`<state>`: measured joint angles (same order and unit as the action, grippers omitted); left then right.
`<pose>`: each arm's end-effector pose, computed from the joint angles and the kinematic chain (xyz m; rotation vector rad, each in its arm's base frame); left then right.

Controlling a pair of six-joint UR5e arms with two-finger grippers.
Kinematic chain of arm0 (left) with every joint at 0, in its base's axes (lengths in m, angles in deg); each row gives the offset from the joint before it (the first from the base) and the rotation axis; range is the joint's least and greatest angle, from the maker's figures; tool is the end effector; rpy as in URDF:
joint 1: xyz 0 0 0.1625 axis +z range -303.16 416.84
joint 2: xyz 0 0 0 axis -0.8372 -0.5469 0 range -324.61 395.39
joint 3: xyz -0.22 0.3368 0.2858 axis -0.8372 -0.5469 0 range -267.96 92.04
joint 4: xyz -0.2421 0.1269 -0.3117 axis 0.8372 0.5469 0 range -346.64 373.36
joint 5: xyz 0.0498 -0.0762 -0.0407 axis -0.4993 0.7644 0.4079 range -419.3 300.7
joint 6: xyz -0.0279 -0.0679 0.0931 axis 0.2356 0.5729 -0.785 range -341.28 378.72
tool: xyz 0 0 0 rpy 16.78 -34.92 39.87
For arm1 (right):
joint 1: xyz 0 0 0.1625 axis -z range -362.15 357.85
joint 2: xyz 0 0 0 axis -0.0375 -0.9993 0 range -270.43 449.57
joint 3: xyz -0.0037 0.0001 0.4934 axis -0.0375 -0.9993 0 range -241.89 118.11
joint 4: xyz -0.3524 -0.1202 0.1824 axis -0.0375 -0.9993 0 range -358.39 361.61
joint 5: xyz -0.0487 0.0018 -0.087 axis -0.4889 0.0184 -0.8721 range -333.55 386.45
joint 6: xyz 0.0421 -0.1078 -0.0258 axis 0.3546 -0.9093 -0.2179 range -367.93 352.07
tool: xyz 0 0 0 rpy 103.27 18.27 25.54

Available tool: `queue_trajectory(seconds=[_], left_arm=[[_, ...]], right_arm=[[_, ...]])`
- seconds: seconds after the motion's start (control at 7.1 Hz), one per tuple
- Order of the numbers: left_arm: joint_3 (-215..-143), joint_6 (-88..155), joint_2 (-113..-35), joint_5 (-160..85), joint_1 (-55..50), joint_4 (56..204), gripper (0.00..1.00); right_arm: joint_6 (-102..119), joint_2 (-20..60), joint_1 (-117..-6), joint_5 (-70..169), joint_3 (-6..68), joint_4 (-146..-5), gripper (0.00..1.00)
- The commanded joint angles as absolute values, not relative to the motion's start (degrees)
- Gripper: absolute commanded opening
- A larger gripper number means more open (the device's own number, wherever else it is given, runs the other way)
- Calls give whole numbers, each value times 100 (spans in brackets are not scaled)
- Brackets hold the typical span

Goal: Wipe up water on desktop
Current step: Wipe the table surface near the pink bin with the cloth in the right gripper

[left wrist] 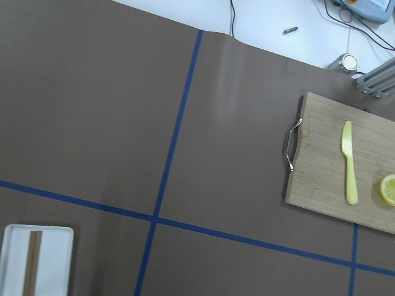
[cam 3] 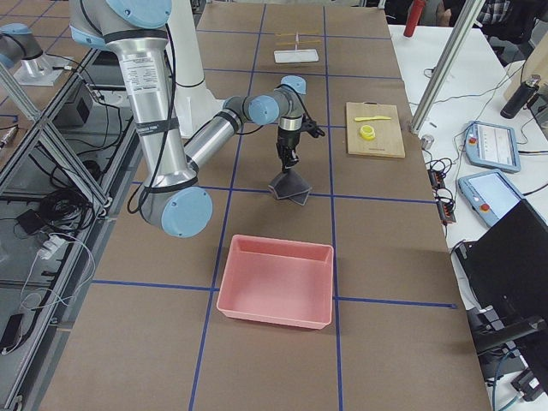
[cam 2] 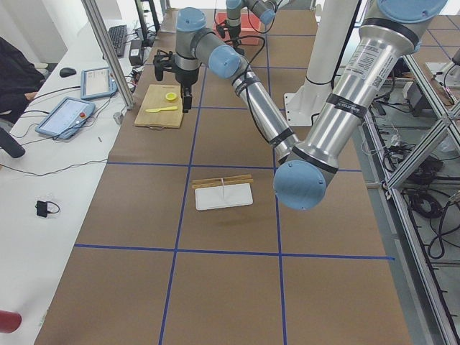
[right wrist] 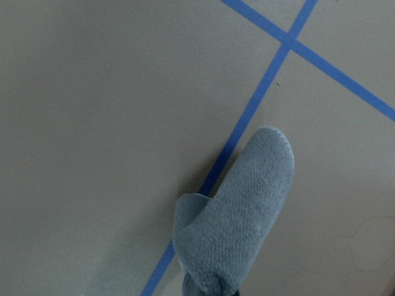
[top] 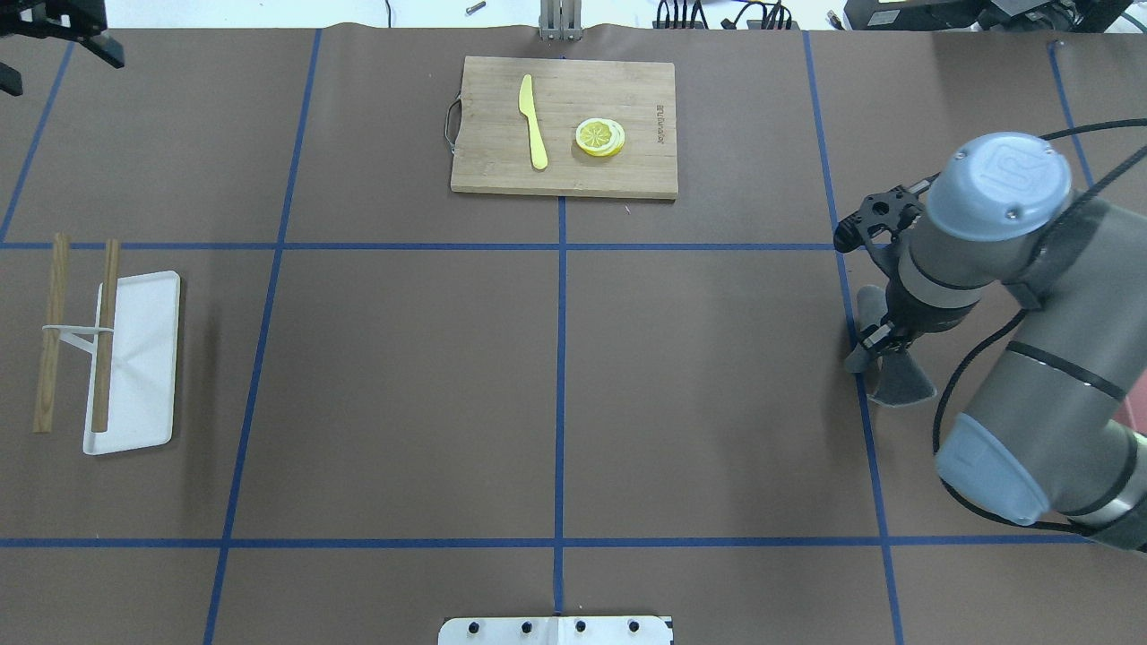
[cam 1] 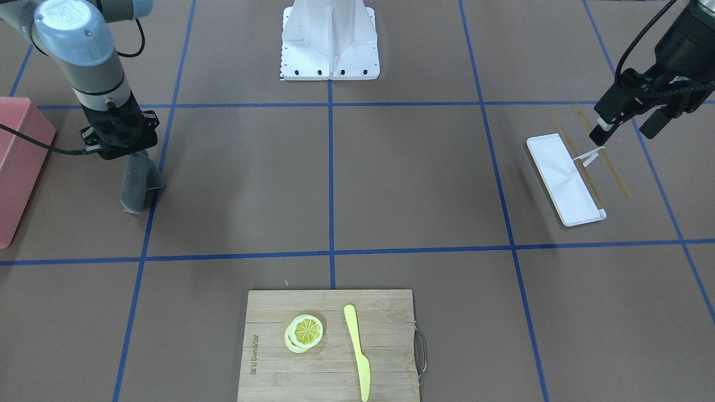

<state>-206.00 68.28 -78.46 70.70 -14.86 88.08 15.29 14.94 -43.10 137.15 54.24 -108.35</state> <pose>0.1267 -0.5647 0.3183 0.1325 0.9023 -0.2845 -0.3616 -0.4350 0.4447 0.0907 -0.5130 -0.5086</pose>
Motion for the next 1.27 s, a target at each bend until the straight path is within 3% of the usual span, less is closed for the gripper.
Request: queue_trajectory(seconds=[0.0,0.42,0.85,1.13], left_arm=[[-20600,6618,-7588,7061,-1575,8798,98],[-20556,5885,-7281,7052,-1995,8807,98],[-20538,5731,-7201,7052,-2146,8816,98],[-20547,5740,-7218,7052,-2147,8807,98]], right_arm=[[1598,2047,-3943,13684,4862,-10879,0],[2736,2285,-3267,14185,4367,-9344,0],[3660,2628,-2958,14502,4489,-9314,0],[3533,2576,-3507,14502,4141,-9331,0]])
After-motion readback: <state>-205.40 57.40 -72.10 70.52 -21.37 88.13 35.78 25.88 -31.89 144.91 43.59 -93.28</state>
